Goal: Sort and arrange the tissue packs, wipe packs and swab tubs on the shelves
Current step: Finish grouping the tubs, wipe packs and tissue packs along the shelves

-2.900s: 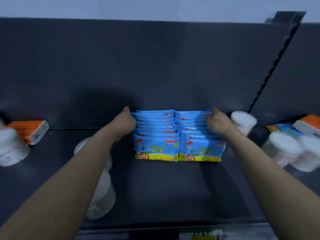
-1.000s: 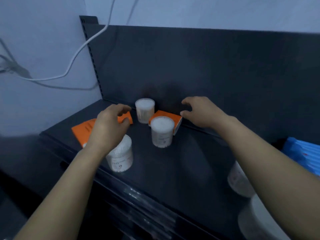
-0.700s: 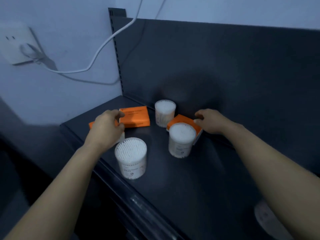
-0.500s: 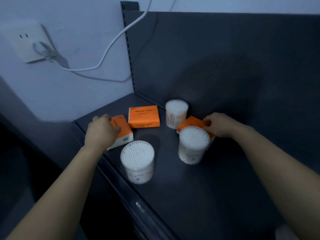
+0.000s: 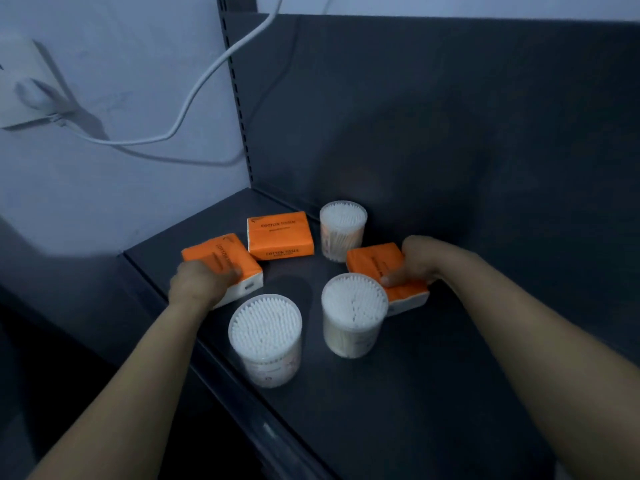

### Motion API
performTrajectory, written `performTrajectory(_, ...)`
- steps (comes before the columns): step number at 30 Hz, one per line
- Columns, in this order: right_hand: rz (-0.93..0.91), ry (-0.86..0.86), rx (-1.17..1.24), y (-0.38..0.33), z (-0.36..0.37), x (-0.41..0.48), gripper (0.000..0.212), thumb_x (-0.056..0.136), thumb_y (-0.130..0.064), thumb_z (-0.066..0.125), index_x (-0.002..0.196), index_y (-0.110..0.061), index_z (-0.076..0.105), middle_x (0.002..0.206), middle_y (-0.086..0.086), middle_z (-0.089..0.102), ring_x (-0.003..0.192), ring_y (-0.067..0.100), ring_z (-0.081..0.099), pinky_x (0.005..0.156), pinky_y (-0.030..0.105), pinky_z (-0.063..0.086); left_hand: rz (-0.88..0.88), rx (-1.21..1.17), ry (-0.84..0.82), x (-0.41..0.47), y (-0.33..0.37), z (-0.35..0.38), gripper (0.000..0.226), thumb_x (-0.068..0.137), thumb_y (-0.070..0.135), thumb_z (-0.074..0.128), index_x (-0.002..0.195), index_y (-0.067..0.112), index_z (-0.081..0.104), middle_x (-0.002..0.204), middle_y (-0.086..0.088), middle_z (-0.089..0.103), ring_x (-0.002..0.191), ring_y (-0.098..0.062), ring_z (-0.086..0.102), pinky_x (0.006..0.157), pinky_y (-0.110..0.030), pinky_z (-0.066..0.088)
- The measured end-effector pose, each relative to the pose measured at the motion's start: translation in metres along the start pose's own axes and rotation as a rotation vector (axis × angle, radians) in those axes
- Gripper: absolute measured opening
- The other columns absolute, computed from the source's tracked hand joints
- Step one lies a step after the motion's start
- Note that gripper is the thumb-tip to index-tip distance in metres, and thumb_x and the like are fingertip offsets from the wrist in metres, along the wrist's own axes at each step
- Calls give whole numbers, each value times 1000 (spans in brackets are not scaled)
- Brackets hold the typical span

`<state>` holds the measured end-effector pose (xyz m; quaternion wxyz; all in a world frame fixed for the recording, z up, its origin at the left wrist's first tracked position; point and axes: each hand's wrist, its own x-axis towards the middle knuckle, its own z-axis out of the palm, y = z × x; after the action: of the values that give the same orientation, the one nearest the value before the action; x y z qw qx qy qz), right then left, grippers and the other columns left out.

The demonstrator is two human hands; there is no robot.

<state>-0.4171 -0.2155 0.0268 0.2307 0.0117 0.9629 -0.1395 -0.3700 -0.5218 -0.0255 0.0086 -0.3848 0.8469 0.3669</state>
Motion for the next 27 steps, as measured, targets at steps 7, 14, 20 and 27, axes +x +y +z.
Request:
performTrajectory(7,16,119,240,-9,1,-21,64,69,-30,81,119,-3,52,104,6,60,79,17,55,64,27,44,181,-201,33,-17,18,-19,47,71,20,75,109,0,54,108,-18,58,88,-30,57,69,-34,42)
performTrajectory(14,37,394,226,-21,-27,-71,64,74,-21,73,127,-5,41,124,13,52,102,26,54,70,29,39,572,-362,39,-82,61,-53,39,78,26,69,102,12,42,95,-3,51,80,-20,53,60,-29,38)
performTrajectory(20,61,665,261,8,-34,-149,38,81,-37,66,106,-11,54,102,6,57,87,22,53,70,31,41,812,-477,-233,-146,84,-41,37,84,41,62,108,17,47,87,13,52,72,3,48,55,-15,33)
performTrajectory(27,292,894,267,79,-12,-263,31,84,-40,60,91,-11,52,87,4,54,84,25,53,67,30,38,1006,-480,-567,-239,92,-2,42,86,48,56,118,20,51,95,16,57,84,1,54,64,-17,38)
